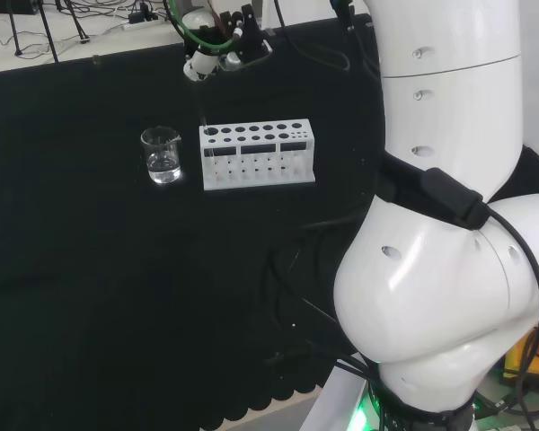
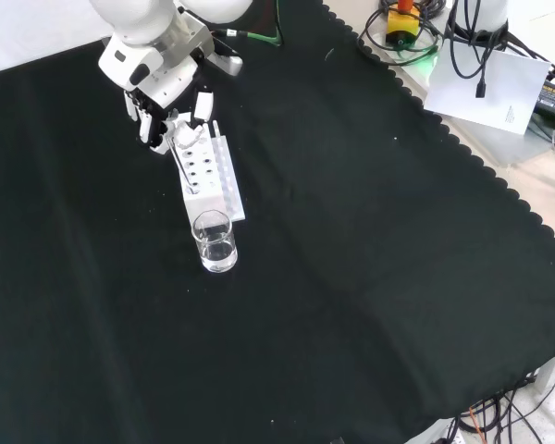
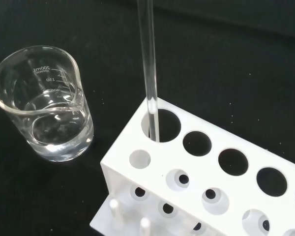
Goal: Take the glass rod from the white test tube rack.
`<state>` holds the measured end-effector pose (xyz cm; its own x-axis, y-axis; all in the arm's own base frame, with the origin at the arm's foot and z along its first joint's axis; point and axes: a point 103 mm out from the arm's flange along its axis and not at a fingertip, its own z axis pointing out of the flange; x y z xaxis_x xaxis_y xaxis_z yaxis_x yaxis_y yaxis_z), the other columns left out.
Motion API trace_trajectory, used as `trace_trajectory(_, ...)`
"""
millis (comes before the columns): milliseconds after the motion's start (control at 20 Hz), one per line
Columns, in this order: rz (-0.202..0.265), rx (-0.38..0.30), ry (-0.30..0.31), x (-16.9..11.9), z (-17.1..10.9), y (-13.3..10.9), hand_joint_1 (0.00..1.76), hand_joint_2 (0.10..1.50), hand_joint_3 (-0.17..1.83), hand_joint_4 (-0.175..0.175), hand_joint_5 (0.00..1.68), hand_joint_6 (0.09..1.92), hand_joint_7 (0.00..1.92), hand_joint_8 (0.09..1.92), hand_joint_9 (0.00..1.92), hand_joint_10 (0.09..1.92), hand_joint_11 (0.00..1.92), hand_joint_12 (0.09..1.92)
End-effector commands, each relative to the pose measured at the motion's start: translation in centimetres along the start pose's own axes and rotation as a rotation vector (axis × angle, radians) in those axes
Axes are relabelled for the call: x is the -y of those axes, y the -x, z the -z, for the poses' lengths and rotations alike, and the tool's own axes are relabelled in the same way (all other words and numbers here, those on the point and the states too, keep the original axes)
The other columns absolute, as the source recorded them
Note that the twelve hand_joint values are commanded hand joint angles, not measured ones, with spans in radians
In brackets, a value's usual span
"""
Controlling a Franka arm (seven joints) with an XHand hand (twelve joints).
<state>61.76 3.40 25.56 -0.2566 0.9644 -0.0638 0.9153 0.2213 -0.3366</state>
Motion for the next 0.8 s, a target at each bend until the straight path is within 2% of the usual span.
trace_trajectory(50, -0.010, -0.010, -0.024, 0.2, 0.3, -0.2, 0.85, 0.89, 0.63, -0.173, 0.63, 0.98, 1.06, 0.85, 1.47, 0.79, 1.13, 1.16)
trace_trajectory(200, -0.012, -0.015, -0.034, 0.3, 0.4, -0.2, 0.81, 0.85, 0.67, -0.140, 0.43, 0.97, 0.83, 0.83, 1.42, 0.75, 1.15, 1.16)
trace_trajectory(300, -0.006, -0.020, -0.030, 0.3, 0.5, -0.4, 0.80, 0.84, 0.67, -0.131, 0.38, 0.96, 0.77, 0.82, 1.41, 0.74, 1.16, 1.16)
trace_trajectory(800, 0.016, -0.014, -0.019, 0.0, 0.7, -1.6, 0.85, 0.84, 0.67, -0.170, 0.54, 0.90, 0.97, 0.76, 1.53, 0.68, 1.31, 1.12)
